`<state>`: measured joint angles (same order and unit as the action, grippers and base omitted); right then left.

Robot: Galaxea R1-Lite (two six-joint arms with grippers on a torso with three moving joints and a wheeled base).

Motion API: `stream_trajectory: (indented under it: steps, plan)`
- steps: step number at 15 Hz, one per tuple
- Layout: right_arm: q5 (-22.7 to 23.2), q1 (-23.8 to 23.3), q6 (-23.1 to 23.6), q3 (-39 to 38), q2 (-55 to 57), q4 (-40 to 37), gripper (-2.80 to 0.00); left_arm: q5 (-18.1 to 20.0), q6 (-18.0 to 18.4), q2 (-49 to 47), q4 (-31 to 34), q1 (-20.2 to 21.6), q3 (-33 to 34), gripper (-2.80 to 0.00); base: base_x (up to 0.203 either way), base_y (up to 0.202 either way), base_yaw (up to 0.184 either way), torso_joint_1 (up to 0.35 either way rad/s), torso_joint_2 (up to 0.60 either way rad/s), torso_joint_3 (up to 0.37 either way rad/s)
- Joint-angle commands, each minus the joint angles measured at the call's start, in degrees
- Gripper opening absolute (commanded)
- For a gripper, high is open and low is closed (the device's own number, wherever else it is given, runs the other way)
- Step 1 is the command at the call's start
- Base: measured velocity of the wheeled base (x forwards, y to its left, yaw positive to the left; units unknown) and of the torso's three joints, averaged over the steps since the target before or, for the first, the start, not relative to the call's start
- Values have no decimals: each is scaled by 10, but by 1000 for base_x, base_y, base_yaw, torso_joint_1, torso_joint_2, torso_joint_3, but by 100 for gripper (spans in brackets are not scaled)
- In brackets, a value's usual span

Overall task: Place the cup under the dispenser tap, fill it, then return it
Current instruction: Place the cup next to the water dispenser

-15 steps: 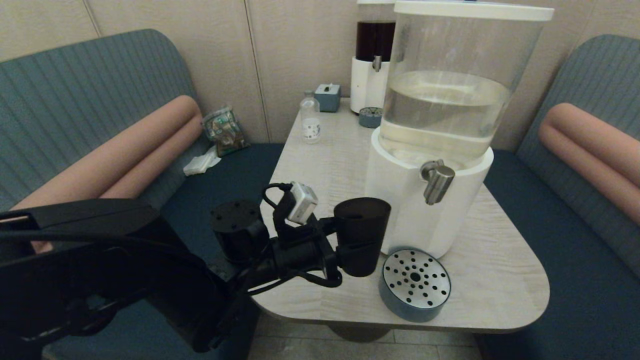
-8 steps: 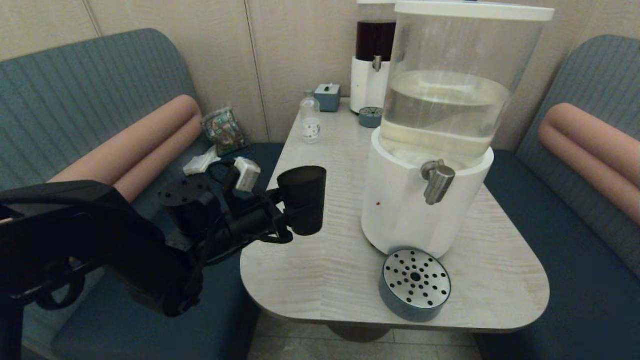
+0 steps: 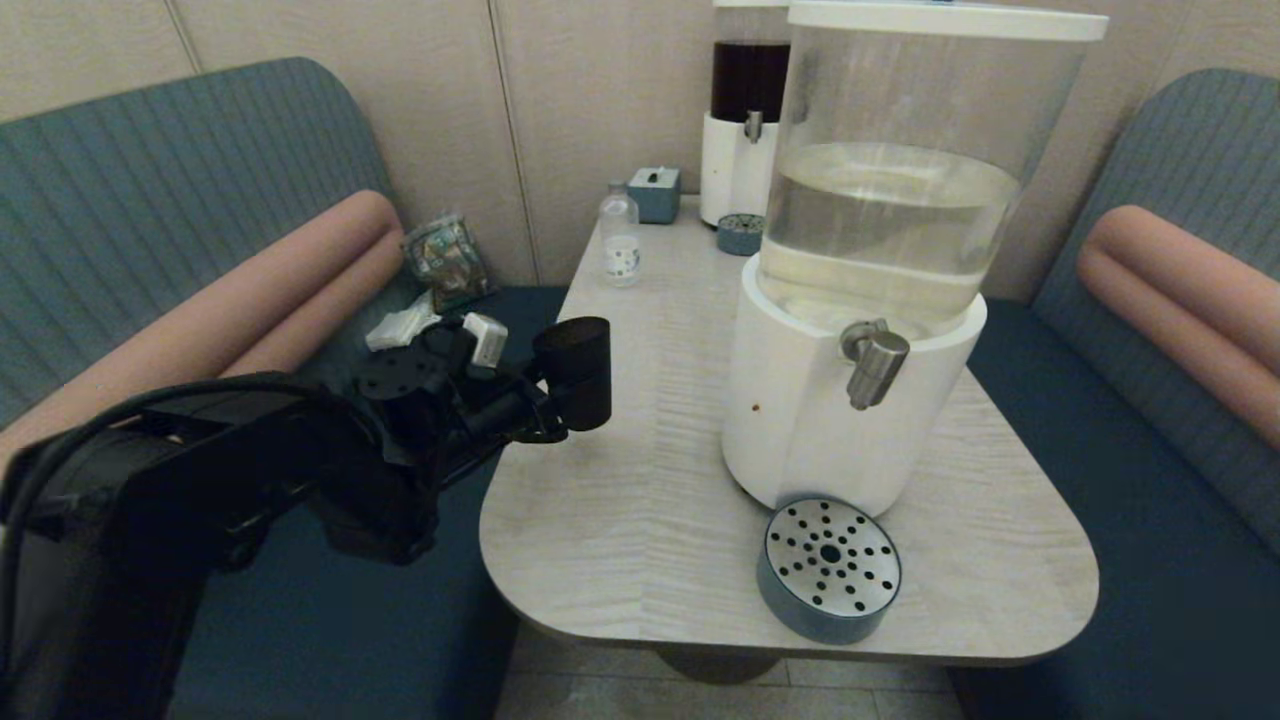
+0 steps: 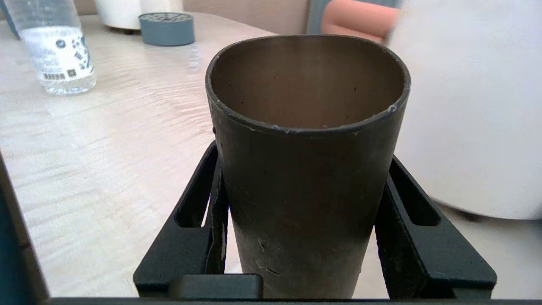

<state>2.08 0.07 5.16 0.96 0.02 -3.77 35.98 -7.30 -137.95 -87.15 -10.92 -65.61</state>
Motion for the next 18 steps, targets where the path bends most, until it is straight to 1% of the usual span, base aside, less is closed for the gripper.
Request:
stream_trajectory:
  steps: [1,3,6,7,12,14,16,18]
  plan:
    - [0,0,0,0,-1,0,-280,-3,-2,-71,-5,7,-56,-280,0,0,0,0,0,0]
    - [0,0,0,0,-1,0,-280,-15,-4,-94,-5,8,-91,-280,0,0,0,0,0,0]
    - [0,-1,0,0,-1,0,-280,-18,-7,-105,-5,11,-99,-280,0,0,0,0,0,0]
    - [0,0,0,0,-1,0,-280,-18,-7,-107,-5,12,-99,0,0,0,0,0,0,0]
    - [0,0,0,0,-1,0,-280,-18,-7,-96,-5,13,-95,0,0,0,0,0,0,0]
    - [0,0,0,0,-1,0,-280,-17,-6,-82,-5,13,-80,0,0,0,0,0,0,0]
    - [0,-1,0,0,-1,0,-280,-17,-5,-62,-5,13,-41,0,0,0,0,0,0,0]
    - [0,0,0,0,-1,0,-280,-17,-4,-34,-5,13,25,0,0,0,0,0,0,0]
